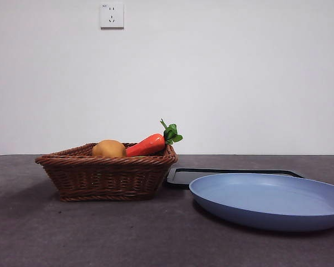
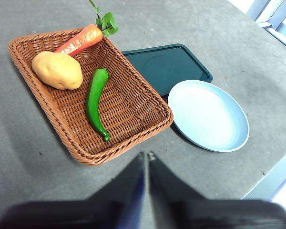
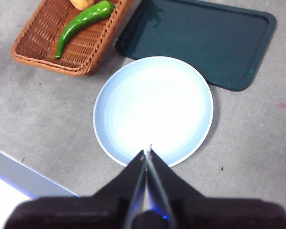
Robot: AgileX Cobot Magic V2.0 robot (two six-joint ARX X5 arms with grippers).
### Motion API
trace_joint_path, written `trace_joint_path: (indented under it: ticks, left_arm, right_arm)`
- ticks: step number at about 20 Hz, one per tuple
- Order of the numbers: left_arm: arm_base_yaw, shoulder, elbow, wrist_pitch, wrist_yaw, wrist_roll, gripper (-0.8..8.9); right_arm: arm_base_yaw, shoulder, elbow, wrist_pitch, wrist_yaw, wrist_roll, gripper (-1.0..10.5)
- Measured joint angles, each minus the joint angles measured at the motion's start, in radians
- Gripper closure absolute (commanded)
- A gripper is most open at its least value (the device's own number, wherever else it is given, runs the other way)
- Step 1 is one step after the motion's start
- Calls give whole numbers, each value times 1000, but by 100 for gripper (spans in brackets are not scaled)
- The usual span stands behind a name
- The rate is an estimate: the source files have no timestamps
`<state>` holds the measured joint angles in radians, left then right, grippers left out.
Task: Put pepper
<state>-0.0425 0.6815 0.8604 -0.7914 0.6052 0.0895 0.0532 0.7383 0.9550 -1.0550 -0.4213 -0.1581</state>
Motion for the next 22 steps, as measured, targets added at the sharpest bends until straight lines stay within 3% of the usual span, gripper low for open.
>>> trace_joint_path:
  ticks: [2, 3, 11, 17, 22]
  left_arm:
    - [0, 0, 0, 0, 0, 0, 467]
    - [0, 0, 0, 1, 0, 0, 459]
    - [0, 0, 0, 1, 0, 1, 460]
    - [0, 0, 0, 1, 1, 0, 460]
    - [0, 0, 0, 1, 1, 0, 460]
  right_arm:
    - [0, 11, 0, 0, 2, 5, 656]
    - [0, 18, 0, 0, 2, 13, 624]
    - [0, 130, 0, 2, 6, 55, 623]
    - [0, 356, 0, 61, 6, 69, 653]
    - [0, 560, 0, 149, 60, 72, 653]
